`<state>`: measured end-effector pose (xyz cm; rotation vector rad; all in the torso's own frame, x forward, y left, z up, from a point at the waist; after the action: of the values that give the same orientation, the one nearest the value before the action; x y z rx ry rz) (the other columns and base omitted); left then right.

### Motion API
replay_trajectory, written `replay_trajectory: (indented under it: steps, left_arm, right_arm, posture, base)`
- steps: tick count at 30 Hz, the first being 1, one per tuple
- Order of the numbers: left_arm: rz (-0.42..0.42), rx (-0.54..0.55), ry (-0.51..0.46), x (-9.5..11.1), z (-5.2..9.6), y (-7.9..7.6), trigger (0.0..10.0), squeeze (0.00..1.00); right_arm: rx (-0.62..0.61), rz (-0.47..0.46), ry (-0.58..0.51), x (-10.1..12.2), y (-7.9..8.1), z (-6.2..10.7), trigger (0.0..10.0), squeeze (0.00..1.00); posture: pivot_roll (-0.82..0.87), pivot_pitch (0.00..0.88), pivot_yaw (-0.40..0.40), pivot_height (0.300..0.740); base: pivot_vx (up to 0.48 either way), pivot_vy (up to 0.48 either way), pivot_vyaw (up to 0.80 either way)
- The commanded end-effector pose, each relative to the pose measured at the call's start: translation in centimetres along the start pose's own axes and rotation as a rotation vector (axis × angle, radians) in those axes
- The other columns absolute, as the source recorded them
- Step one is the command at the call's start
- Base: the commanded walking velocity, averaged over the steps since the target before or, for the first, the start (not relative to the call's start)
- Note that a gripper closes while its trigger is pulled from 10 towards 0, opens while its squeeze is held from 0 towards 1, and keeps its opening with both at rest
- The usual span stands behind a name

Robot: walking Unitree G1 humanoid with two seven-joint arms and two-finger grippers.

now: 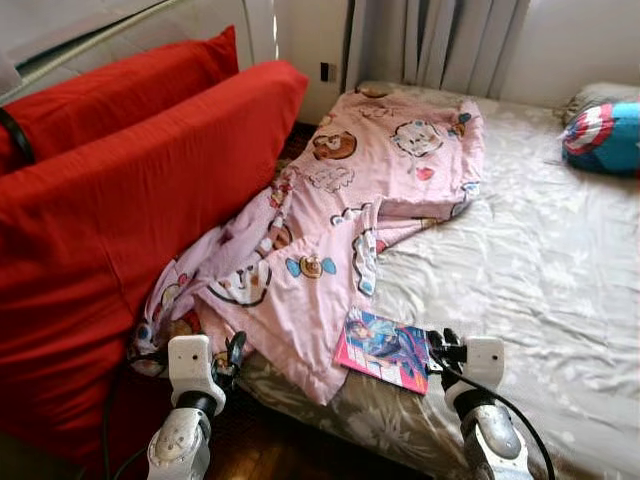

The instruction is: Clean up the room

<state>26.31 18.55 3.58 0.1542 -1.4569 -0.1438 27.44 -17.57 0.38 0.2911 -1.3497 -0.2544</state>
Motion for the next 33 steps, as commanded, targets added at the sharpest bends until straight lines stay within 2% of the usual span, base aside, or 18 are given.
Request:
replay_trajectory:
  steps: [1, 28, 33]
  left_arm:
    - [0.003, 0.002, 0.028, -0.6, 0.2, 0.0, 10.0, 0.0]
    - [0.015, -0.002, 0.033, -1.0, 0.1, -0.3, 10.0, 0.0]
    - [0.016, -0.003, 0.029, -0.9, 0.0, -0.3, 10.0, 0.0]
  right_arm:
    - [-0.004, -0.002, 0.01, -0.2, -0.1, 0.2, 10.0, 0.0]
    - [0.002, 0.002, 0.07, -1.1, 0.1, -0.1, 10.0, 0.0]
    - [0.013, -0.01, 0.049, -1.0, 0.3, -0.1, 10.0, 0.0]
  posture:
    - [-0.12, 0.143, -0.006, 0.642]
    - [-0.12, 0.144, -0.005, 0.642]
    - [-0.12, 0.145, -0.005, 0.622]
  base:
    - [0.0, 0.0, 0.0]
    - [0.0, 0.0, 0.0]
    - [0.0, 0.0, 0.0]
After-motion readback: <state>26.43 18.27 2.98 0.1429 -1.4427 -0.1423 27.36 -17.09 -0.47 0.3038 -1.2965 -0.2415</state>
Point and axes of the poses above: a point about 5 cm out from each wrist's last joint towards the gripper, its own z axis pointing back from the gripper into the wrist, its own x axis along the axis of the wrist's last joint, y = z × x, the point moved 1 cm from there along -z, pointing out of the wrist towards the gripper, and after that the axes turned 14 degrees about -z, right-handed, at the moved point
